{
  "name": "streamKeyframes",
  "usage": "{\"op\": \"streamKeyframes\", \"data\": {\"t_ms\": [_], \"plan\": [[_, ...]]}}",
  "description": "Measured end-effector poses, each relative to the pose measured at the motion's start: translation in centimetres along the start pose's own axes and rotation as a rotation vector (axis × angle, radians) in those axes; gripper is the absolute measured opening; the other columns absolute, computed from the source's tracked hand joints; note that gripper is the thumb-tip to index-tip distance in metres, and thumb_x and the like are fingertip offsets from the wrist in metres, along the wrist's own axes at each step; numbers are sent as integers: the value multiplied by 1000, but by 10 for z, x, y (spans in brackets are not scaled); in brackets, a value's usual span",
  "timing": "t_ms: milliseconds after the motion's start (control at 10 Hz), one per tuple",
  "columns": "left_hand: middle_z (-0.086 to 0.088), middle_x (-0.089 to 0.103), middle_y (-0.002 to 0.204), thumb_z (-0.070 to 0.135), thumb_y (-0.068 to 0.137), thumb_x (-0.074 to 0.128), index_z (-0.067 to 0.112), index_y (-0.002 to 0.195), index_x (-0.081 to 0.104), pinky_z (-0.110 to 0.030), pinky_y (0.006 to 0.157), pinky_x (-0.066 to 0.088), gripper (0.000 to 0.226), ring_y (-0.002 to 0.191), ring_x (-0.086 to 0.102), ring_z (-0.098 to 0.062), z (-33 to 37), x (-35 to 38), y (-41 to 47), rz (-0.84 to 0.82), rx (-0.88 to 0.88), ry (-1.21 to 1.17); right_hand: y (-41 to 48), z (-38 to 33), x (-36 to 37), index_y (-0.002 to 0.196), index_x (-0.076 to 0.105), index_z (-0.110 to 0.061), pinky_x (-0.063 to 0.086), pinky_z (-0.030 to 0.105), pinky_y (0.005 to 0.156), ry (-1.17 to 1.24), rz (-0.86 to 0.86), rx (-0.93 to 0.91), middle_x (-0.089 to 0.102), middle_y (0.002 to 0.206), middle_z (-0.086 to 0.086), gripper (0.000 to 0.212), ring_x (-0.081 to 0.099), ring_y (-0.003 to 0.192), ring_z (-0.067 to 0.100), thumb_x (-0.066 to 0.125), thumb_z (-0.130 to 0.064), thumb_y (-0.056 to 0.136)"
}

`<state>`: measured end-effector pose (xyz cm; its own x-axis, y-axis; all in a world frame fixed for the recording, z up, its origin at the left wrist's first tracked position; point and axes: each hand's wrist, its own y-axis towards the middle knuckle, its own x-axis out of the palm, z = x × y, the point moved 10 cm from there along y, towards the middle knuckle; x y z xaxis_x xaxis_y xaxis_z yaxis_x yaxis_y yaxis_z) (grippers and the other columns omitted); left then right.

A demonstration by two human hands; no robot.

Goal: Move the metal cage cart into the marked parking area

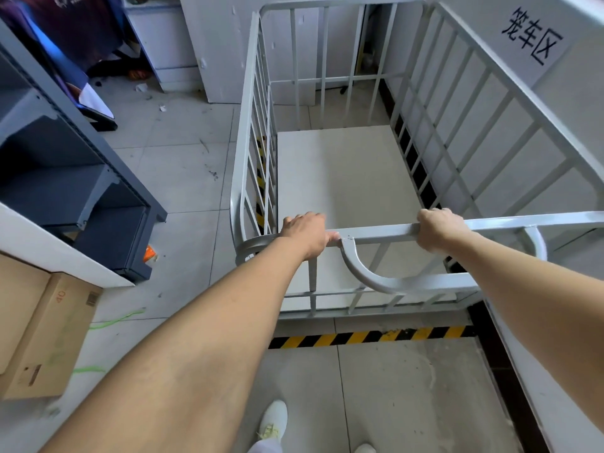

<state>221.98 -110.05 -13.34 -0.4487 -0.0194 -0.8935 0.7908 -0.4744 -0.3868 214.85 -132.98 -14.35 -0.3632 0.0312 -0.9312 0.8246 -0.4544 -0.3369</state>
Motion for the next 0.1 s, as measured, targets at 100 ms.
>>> {"op": "streamKeyframes", "data": {"t_ms": [100], "plan": [[-14, 52, 140, 41, 100, 42, 8, 135, 48, -40, 109, 30, 48, 132, 46, -31, -15, -30, -10, 33, -3, -59, -14, -34, -27, 125, 55, -8, 41, 38, 101, 125, 66, 5, 55, 128, 12, 37, 46, 124, 32, 48, -13, 89]]}}
